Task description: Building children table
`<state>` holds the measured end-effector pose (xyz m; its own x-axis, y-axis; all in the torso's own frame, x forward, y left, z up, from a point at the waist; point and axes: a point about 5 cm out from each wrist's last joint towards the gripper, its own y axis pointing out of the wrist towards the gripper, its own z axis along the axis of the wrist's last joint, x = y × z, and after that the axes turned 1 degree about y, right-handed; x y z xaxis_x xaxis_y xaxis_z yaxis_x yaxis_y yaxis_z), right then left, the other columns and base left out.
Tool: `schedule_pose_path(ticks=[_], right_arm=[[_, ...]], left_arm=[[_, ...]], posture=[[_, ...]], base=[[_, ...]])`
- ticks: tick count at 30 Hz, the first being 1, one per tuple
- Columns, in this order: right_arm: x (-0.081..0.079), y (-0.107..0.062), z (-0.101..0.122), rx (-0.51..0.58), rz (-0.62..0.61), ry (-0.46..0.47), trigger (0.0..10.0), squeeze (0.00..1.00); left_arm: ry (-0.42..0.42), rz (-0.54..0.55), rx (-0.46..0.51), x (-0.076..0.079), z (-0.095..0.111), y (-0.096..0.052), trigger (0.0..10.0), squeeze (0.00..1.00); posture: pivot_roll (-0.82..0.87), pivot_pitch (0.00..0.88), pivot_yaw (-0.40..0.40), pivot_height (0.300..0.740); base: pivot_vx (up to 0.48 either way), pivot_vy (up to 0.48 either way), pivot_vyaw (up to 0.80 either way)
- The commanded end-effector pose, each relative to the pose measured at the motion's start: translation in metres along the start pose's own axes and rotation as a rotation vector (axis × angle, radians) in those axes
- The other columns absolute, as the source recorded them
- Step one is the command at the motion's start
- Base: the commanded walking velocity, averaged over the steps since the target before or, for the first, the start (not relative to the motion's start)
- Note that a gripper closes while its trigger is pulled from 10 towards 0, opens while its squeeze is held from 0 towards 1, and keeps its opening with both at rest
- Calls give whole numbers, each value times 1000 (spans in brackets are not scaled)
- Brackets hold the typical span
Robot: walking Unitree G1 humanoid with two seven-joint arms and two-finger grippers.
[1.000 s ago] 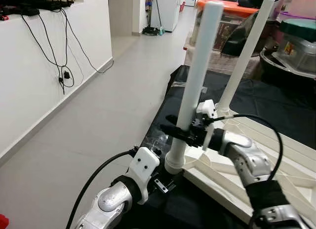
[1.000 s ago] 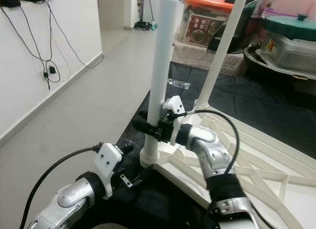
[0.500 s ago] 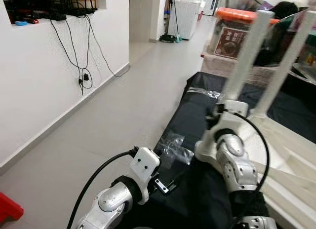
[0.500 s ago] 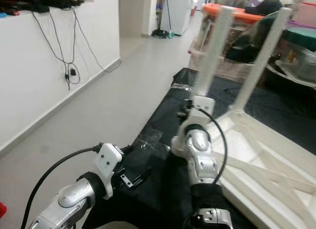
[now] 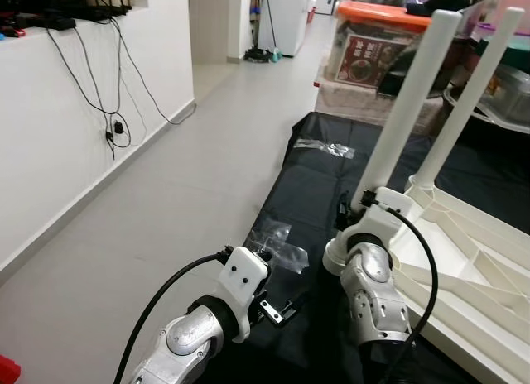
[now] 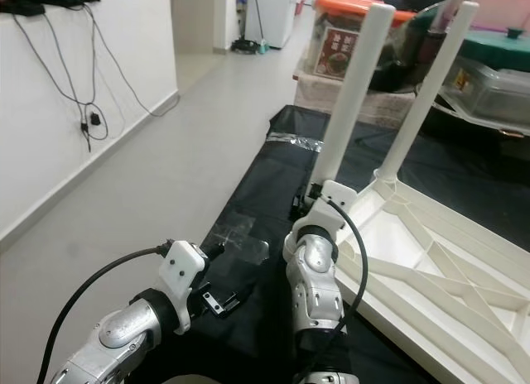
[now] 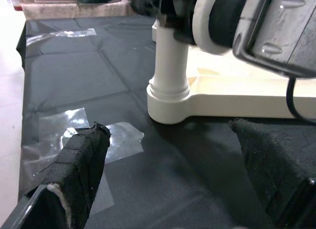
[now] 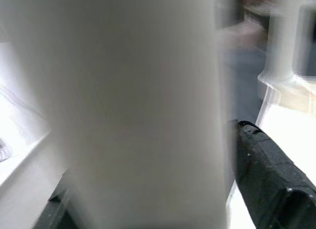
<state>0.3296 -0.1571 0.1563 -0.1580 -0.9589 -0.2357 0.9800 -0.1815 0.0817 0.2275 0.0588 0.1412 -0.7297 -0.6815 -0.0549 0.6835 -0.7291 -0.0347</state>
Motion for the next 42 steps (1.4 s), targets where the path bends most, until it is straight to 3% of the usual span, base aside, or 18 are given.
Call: schedule_pose_path(ticks=[1, 2, 4, 6, 8, 13, 19, 20, 28, 31, 33, 34, 35, 37, 38, 40, 41, 42], right_arm=[[-2, 3, 9, 47, 171, 10, 10000, 0], [-2, 3, 9, 47, 171, 10, 10000, 0], [-6, -3, 8, -60, 553, -3, 10000, 0], [-6, -10, 7, -147, 752, -31, 10000, 0], [-6, -10, 7, -147, 752, -31, 10000, 0], [-11, -13, 8, -330, 1139, -110, 10000, 0], [-20, -8, 9, -392, 1311, -128, 10000, 0], [-22, -7, 7, -404, 1349, -145, 0, 0], [-23, -17, 10, -396, 1438, -110, 0, 0], [-24, -14, 10, -351, 1368, -113, 0, 0], [-25, -3, 9, -306, 1224, -133, 0, 0], [-24, 9, 9, -258, 1054, -140, 0, 0], [-24, 9, 9, -258, 1054, -140, 0, 0], [-2, 38, 10, -184, 508, -97, 0, 0], [-2, 38, 10, -184, 508, -97, 0, 0], [28, 40, 3, -177, 40, -65, 0, 0], [28, 40, 3, -177, 40, -65, 0, 0], [39, 33, 1, -161, -117, -73, 0, 0]], left_arm=[[-3, 7, -2, 0, -2, 0, 10000, 0], [-3, 7, -2, 0, -2, 0, 10000, 0], [0, 7, -1, -1, -1, 1, 10000, 0], [2, 6, 1, -1, -1, 1, 10000, 0], [2, 6, 1, -1, -1, 1, 10000, 0], [6, 1, 4, 0, 0, 3, 10000, 0], [11, -1, 5, 1, 1, 4, 10000, 0], [12, -2, 5, 1, 1, 4, 10000, 0], [13, -5, 5, 2, 2, 3, 10000, 0], [14, -8, 6, 2, 3, 3, 10000, 0], [14, -10, 5, 2, 3, 3, 10000, 0], [16, -11, 5, 2, 3, 3, 10000, 0], [16, -11, 5, 2, 3, 3, 10000, 0], [18, -15, 5, 2, 3, 2, 10000, 0], [18, -15, 5, 2, 3, 2, 10000, 0], [17, -15, 4, 2, 3, 2, 10000, 0], [17, -15, 4, 2, 3, 2, 10000, 0], [16, -15, 4, 2, 3, 2, 10000, 0]], posture=[[178, 0, -87, 740], [178, 0, -87, 740], [179, 0, -89, 740], [175, 0, -88, 740], [175, 0, -88, 740], [194, 0, -105, 740], [198, 0, -109, 740], [206, 0, -114, 740], [203, 0, -112, 740], [196, 0, -109, 740], [196, 0, -109, 740], [196, 0, -109, 740], [196, 0, -109, 740], [191, 0, -102, 740], [191, 0, -102, 740], [187, 0, -99, 740], [187, 0, -99, 740], [190, 0, -101, 740]], base=[[0, 0, 0], [0, 0, 0], [0, 0, 0], [0, 0, 0], [0, 0, 0], [0, 0, 0], [0, 0, 0], [0, 0, 0], [0, 0, 0], [0, 0, 0], [0, 0, 0], [0, 0, 0], [0, 0, 0], [0, 0, 0], [0, 0, 0], [0, 0, 0], [0, 0, 0], [0, 0, 0]])
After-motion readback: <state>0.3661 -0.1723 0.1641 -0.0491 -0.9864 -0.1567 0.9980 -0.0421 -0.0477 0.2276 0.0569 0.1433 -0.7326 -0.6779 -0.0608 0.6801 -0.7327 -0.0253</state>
